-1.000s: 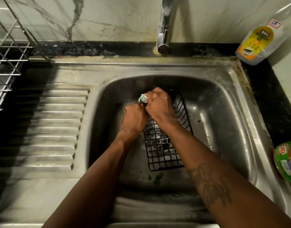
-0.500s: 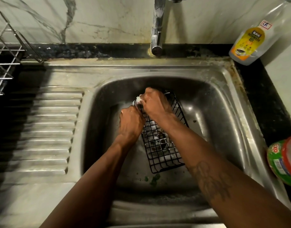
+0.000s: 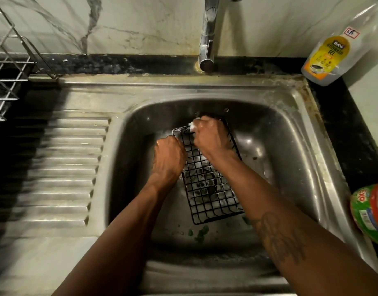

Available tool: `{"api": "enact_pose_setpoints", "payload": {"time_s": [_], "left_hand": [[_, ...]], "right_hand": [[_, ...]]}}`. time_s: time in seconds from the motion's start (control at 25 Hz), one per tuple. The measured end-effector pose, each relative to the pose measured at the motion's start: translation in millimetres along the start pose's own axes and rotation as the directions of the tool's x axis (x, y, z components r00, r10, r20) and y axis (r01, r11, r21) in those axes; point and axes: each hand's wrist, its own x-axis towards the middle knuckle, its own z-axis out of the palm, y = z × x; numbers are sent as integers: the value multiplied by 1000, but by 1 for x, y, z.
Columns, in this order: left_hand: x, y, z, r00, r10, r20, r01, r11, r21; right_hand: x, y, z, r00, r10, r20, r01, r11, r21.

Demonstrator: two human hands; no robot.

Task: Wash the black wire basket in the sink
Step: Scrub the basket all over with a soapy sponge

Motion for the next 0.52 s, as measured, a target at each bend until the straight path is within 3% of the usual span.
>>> {"api": "enact_pose_setpoints", "payload": {"time_s": [0.08, 0.12, 0.24, 0.4, 0.52], "left_hand": [[0, 0, 0, 1000, -15, 0, 15, 1000, 0], [0, 1, -2, 1000, -7, -5, 8, 999, 39], [-1, 4, -3, 1000, 22, 2, -22, 994, 108], [3, 0, 3, 1000, 17, -5, -17, 1000, 13], [4, -2, 5, 1000, 6, 2, -6, 1000, -17]], "right_hand": [[-5, -6, 7, 994, -106, 7, 106, 994, 26], [-7, 1, 8, 998, -60, -3, 60, 997, 53], [-16, 26, 6, 940, 330, -84, -312, 934, 174], [-16, 15, 3, 877, 462, -136, -424, 874, 236], [-17, 2, 13, 752, 654, -87, -589, 725, 358]]}}
